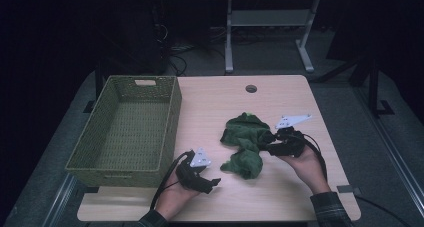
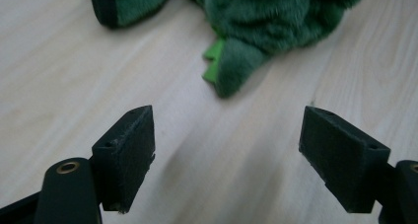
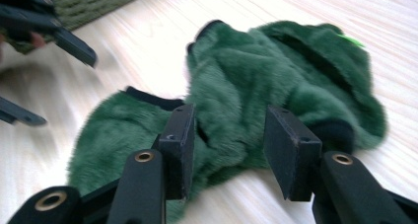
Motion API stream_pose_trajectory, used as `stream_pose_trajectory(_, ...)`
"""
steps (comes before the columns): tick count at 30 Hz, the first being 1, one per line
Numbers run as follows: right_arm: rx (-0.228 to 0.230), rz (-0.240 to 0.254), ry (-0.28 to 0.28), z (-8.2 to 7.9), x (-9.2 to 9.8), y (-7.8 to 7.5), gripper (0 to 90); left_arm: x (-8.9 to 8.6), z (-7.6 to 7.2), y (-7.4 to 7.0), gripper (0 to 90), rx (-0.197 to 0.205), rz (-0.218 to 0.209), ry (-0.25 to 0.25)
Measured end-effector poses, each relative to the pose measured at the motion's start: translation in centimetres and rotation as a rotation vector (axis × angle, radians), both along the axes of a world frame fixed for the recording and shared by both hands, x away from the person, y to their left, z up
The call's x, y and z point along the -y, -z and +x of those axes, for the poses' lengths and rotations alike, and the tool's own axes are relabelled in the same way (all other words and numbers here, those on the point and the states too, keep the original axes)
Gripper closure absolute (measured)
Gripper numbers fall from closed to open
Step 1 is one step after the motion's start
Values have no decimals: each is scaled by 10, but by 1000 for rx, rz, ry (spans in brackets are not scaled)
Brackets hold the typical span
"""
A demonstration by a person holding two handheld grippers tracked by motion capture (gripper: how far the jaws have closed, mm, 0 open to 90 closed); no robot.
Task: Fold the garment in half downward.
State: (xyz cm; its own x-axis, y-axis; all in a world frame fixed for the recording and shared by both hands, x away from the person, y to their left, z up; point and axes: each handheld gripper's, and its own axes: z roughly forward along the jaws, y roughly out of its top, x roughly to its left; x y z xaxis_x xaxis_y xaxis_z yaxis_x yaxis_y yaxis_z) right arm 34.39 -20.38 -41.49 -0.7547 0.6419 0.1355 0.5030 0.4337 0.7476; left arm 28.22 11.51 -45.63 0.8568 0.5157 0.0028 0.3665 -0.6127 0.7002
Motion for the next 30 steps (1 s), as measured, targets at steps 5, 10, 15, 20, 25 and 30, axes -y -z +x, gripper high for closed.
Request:
stream_pose_trajectory(5, 8, 6, 15, 6, 6, -5, 540, 6, 16, -11, 223, -16, -29, -13)
stream_pose_trajectory(10, 10, 6, 36, 17, 11, -8, 539, 14, 37, -25, 276, -25, -45, 0)
stream_pose_trajectory(15, 8, 4, 47, 29, 13, -10, 548, 24, 53, -38, 334, 15, -71, 2)
stream_pose_trajectory(20, 41, 12, 70, 39, 16, -13, 556, 34, 73, -46, 392, 46, -63, 9)
stream_pose_trajectory(25, 30, -10, 92, 51, 20, -15, 564, 43, 96, -52, 439, 64, -87, -7)
stream_pose_trajectory(30, 25, -37, 112, 64, 18, -14, 583, 54, 122, -53, 472, 61, -90, -27)
